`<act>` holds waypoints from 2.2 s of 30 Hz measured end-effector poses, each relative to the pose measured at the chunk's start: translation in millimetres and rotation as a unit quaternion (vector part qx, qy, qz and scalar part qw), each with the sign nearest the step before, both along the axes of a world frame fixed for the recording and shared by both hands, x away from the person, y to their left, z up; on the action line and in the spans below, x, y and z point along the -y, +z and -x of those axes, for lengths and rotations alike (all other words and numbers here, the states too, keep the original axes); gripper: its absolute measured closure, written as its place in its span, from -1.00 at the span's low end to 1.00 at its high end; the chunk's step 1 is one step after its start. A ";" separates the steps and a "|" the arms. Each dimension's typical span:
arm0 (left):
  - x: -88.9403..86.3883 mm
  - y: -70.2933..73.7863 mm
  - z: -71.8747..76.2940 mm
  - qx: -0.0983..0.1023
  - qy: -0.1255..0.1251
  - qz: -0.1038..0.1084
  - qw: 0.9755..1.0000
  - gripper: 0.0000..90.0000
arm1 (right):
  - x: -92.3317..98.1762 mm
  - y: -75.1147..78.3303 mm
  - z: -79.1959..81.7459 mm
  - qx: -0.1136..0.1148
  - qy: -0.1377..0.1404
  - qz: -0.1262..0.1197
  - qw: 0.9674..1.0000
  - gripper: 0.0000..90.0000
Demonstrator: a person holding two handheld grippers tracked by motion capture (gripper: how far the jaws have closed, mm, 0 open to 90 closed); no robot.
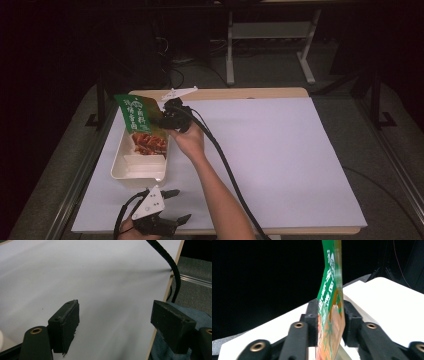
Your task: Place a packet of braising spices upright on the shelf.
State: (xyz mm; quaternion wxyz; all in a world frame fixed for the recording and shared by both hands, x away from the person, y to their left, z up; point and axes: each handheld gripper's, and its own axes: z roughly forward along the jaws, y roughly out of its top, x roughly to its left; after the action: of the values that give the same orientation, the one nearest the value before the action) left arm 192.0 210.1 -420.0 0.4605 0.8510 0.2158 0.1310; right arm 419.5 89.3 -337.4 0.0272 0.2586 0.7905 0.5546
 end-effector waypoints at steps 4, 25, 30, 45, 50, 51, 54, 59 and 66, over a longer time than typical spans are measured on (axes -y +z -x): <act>0.3 -0.3 -0.1 0.001 -0.001 0.000 1.000 -0.50 | 4.6 1.0 2.1 -0.001 0.001 0.008 1.000 0.41; -0.6 -2.6 -2.8 -0.002 0.009 -0.004 1.000 -0.52 | 60.4 3.4 21.0 -0.022 0.015 0.010 1.000 -0.02; -1.7 -3.5 -4.3 -0.005 0.013 -0.003 1.000 -0.52 | 73.8 4.4 26.7 -0.021 0.013 0.014 1.000 -0.06; -2.0 -2.9 -4.9 -0.009 0.015 0.000 1.000 -0.52 | 113.8 2.7 44.7 -0.021 0.008 0.013 1.000 -0.13; -3.1 -2.9 -6.3 -0.013 0.016 0.002 1.000 -0.52 | 127.4 -0.4 49.7 -0.026 0.006 0.012 1.000 -0.13; -3.1 -2.8 -6.2 -0.013 0.016 0.003 1.000 -0.52 | 130.1 -1.1 50.4 -0.026 0.005 0.015 1.000 -0.14; -3.3 -2.4 -6.1 -0.012 0.018 0.005 1.000 -0.52 | 135.4 -2.6 52.2 -0.030 0.003 0.015 0.999 -0.14; -4.0 -2.2 -6.5 -0.012 0.019 0.007 1.000 -0.52 | 151.5 -7.2 58.1 -0.034 -0.006 0.017 0.999 -0.16; -3.6 -2.8 -7.1 -0.012 0.016 0.007 1.000 -0.51 | 165.4 -12.2 62.8 -0.038 -0.012 0.015 0.999 -0.18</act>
State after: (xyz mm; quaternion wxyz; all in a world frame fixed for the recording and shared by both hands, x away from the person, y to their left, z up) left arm 199.1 213.7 -422.9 0.4612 0.8459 0.2360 0.1269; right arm 356.7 -76.2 -349.7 0.0071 0.2885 0.7958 0.5324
